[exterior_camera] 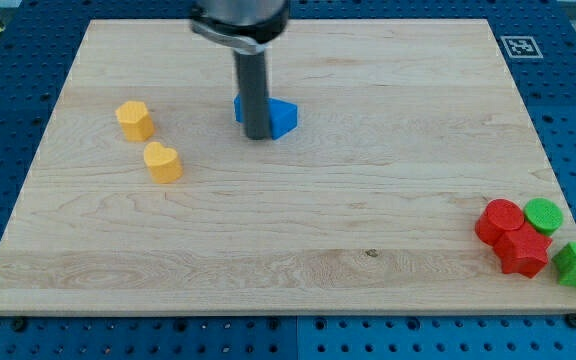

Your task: Move the blue cube upwards

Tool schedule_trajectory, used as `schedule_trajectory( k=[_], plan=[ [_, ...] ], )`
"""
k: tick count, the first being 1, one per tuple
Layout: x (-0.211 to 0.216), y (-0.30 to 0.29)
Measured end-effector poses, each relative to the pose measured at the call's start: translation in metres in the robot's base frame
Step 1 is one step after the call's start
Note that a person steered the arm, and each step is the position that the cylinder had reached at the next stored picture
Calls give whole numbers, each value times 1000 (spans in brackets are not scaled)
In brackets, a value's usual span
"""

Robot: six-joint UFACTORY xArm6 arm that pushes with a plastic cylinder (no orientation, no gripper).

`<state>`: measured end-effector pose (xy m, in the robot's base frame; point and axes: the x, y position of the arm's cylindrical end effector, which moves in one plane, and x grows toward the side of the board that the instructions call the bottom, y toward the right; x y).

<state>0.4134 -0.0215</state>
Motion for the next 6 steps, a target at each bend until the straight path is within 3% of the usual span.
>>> schedule_trajectory(
  k=[2,4,6],
  plan=[
    [-51,57],
    [6,112],
    [5,9]
  ],
)
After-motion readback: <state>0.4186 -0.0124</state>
